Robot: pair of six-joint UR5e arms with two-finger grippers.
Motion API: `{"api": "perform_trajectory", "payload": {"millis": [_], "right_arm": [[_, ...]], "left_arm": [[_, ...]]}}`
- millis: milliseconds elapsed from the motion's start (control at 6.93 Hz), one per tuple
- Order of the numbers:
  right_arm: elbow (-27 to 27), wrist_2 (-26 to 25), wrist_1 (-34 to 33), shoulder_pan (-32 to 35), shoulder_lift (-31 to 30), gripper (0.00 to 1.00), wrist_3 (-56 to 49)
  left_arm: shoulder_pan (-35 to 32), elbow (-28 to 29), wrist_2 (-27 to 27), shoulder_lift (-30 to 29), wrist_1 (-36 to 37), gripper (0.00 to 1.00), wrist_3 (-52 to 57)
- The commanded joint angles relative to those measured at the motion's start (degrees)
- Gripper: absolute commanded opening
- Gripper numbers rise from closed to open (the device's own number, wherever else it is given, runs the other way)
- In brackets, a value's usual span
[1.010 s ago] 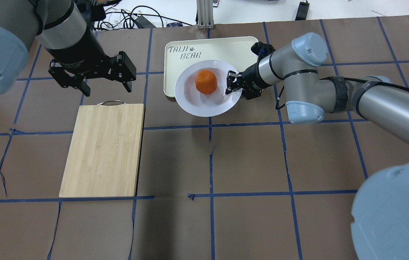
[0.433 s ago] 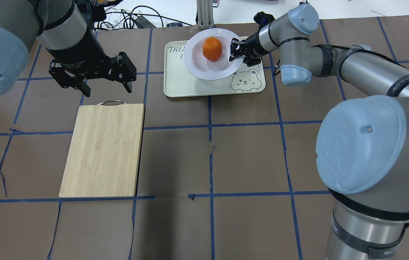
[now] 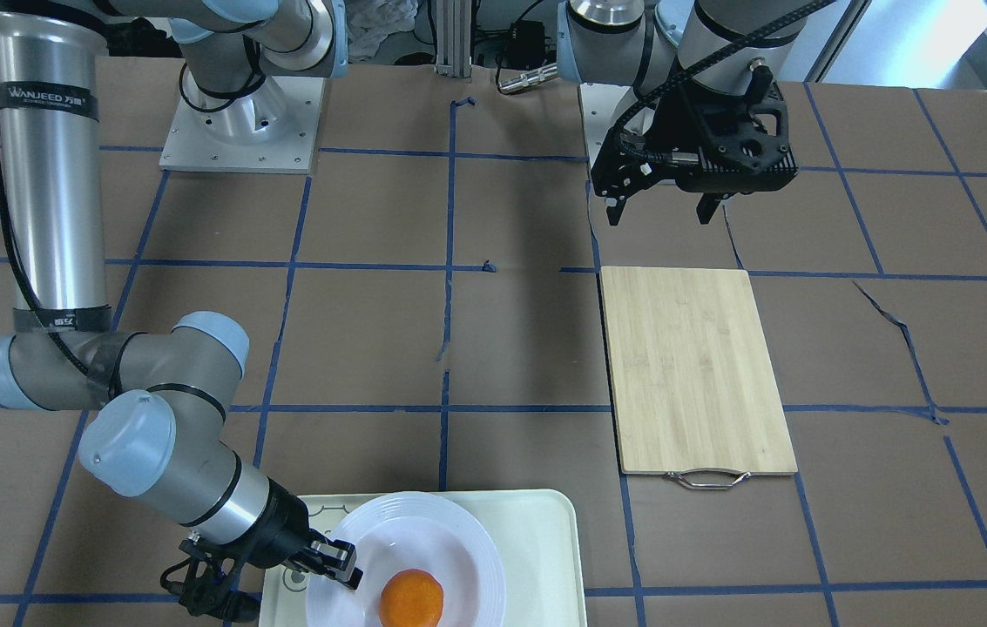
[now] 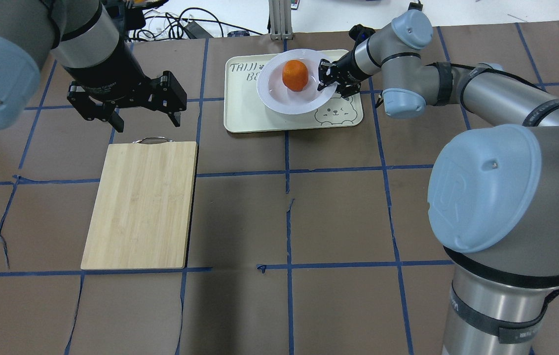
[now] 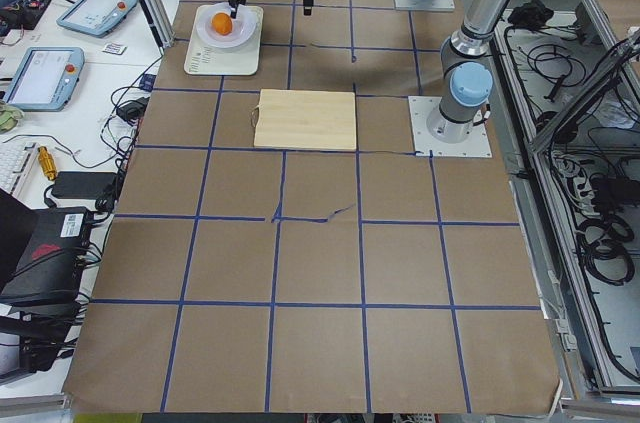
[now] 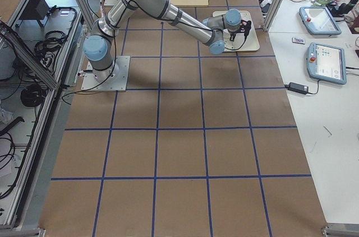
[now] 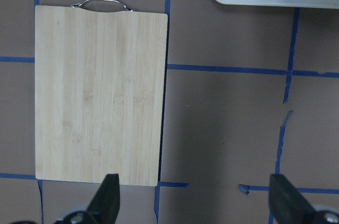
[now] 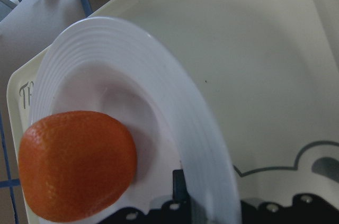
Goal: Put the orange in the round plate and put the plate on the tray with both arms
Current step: 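Slide the plate with the right gripper onto the cream bear tray, then release the plate rim and raise the right gripper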
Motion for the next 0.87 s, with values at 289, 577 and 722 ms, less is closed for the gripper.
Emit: {"api": "perform_trajectory", "payload": {"millis": [289,577,722], "right_arm": [[-0.38,-6.11,0.57,-0.55,-2.52,0.88,2.60],[-2.22,-20.30,13.05,-1.69,-7.51,0.91,-4.91],[-4.49,-26.28,18.27,-2.04,-10.06,0.94,-12.27]], "left_arm": [[-0.15,-0.12,-0.26,0.00,0.00,1.00,-0.18],[-0.06,-0.12,-0.26,0.00,0.00,1.00,-0.18],[-0.06,-0.12,-0.26,0.00,0.00,1.00,-0.18]]}}
